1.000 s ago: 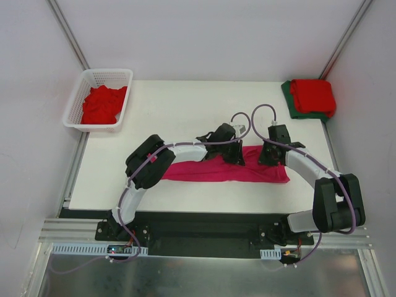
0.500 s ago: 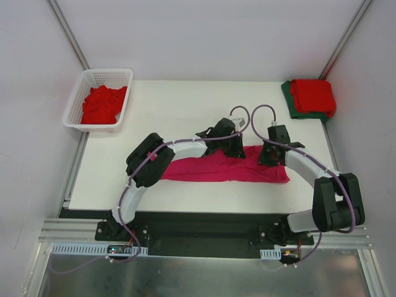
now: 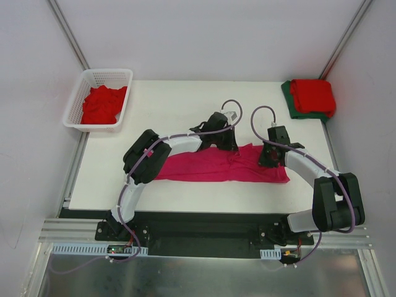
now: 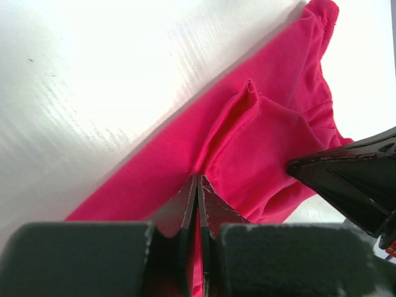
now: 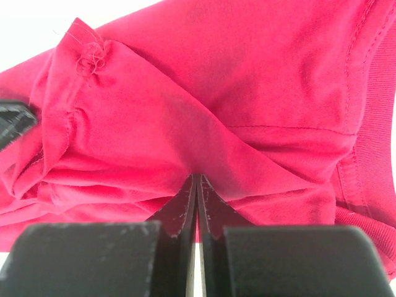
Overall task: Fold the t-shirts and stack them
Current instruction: Fold the other side of the tshirt into a rectangle
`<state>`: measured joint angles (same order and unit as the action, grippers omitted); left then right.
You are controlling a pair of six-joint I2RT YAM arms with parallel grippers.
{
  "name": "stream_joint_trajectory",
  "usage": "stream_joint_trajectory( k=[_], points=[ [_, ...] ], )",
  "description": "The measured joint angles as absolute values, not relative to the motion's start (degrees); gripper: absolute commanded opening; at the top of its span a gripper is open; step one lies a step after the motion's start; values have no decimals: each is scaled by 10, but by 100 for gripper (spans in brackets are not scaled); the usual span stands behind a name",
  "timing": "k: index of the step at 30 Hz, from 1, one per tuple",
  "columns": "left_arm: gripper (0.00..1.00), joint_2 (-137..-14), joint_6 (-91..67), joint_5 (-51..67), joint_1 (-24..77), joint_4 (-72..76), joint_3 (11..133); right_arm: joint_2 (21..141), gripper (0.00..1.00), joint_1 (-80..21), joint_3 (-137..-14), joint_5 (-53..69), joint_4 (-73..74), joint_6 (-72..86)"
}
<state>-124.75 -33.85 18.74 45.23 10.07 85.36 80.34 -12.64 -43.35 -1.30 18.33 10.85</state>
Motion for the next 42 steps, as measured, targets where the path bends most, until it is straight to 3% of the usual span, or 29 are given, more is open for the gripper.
stream_joint_trajectory(
  k=[12, 26, 42],
  points=[
    [0, -1240, -299, 185, 422, 82, 847, 803, 1, -126, -434, -13, 183, 109],
    [0, -1205, -289, 174, 514, 75, 799, 803, 1, -126, -434, -13, 184, 109],
    [0, -1197, -256, 141, 503, 60, 800, 803, 1, -126, -434, -13, 184, 109]
  ],
)
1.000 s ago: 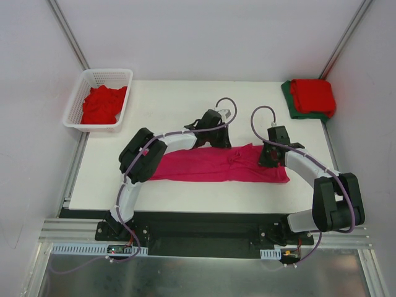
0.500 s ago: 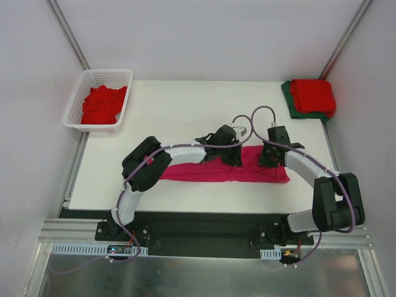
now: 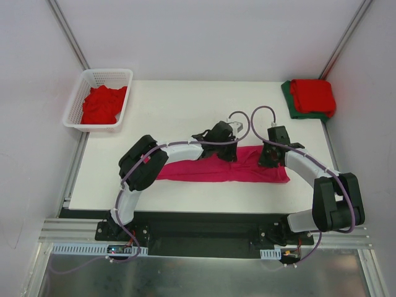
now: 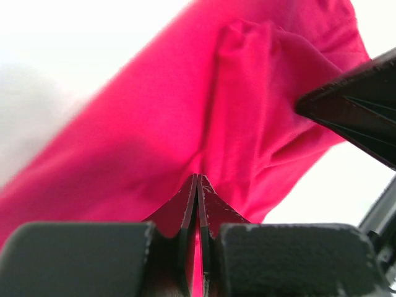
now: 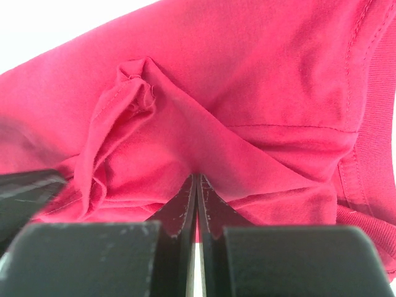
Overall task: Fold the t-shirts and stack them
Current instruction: Fold the other side of the tshirt into a rectangle
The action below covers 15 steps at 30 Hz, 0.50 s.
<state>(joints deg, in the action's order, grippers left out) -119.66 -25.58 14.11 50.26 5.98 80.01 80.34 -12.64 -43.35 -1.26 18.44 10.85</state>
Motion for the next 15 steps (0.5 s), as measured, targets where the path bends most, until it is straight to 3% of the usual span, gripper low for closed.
stream_joint_trajectory(
  k=[15],
  points=[
    [0, -1141, -201, 119, 431, 25, 806, 803, 1, -126, -433, -13, 185, 109]
  ],
)
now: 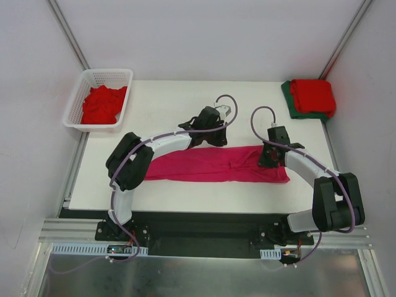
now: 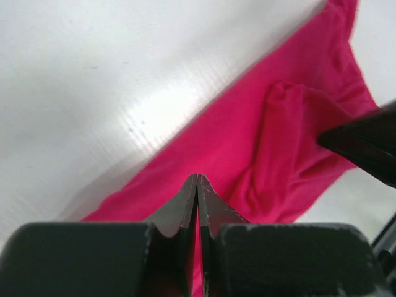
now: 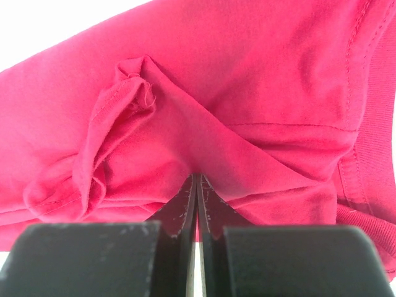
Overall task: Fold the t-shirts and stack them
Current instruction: Fold the other side of the tshirt into a rectangle
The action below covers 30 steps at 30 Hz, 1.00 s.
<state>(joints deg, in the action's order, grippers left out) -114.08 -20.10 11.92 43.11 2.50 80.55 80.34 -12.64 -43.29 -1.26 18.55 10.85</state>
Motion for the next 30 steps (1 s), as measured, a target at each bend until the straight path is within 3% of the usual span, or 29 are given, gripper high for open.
stream_joint_trajectory(
  k=[15, 30],
  points=[
    [0, -1105, -202, 120, 570, 22, 803, 806, 2, -126, -430, -11, 186, 109],
    [0, -1162, -203, 119, 570, 25, 797, 815, 1, -126, -428, -11, 187, 109]
  ],
)
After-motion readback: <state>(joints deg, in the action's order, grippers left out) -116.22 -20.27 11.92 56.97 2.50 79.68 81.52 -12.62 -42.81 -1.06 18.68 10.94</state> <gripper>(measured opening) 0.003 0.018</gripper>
